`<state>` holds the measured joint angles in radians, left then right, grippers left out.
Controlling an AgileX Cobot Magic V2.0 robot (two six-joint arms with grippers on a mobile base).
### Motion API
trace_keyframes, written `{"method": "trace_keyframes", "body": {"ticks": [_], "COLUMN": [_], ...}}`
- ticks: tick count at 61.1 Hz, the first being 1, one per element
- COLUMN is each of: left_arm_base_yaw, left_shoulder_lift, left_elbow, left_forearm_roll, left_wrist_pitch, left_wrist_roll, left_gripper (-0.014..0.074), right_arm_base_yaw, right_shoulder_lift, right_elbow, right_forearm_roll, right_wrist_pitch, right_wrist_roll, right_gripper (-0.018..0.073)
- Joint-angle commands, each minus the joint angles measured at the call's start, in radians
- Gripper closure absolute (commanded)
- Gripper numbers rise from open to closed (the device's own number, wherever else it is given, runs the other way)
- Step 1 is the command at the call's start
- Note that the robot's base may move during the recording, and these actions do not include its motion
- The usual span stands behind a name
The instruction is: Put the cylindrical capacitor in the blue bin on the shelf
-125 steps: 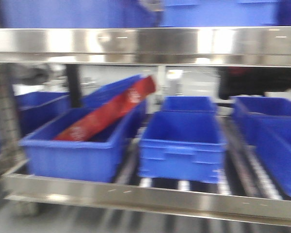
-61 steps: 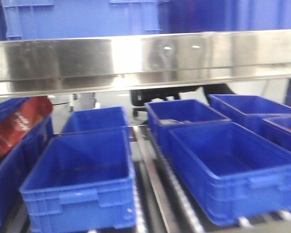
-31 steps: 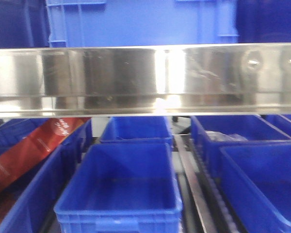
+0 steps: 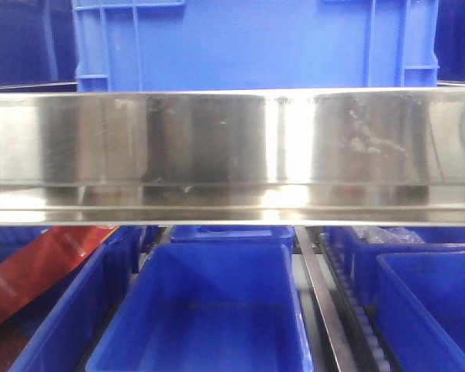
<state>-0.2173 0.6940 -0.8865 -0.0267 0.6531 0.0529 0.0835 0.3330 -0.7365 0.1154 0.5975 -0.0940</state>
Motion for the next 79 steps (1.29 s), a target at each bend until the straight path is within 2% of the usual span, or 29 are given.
{"method": "trace_keyframes", "body": {"ticks": [1, 79], "left_arm_base_yaw": [-0.007, -0.007], "left_shoulder_lift": [-0.003, -0.003], "left_elbow": [-0.002, -0.002], "left_forearm_roll": [-0.005, -0.005], "left_wrist_pitch": [-0.021, -0.021], "left_wrist_roll": [-0.001, -0.001], "left_gripper": [0.0707, 0.0707], "right_arm_base_yaw": [0.001, 0.001], "right_shoulder_lift": [-0.003, -0.003], "right_elbow": [-0.007, -0.007], "right_forearm_roll": [-0.011, -0.011], "right_wrist_pitch": [-0.023, -0.023], "right_wrist_roll": [-0.001, -0.001], "right_gripper": [0.0691, 0.0691]}}
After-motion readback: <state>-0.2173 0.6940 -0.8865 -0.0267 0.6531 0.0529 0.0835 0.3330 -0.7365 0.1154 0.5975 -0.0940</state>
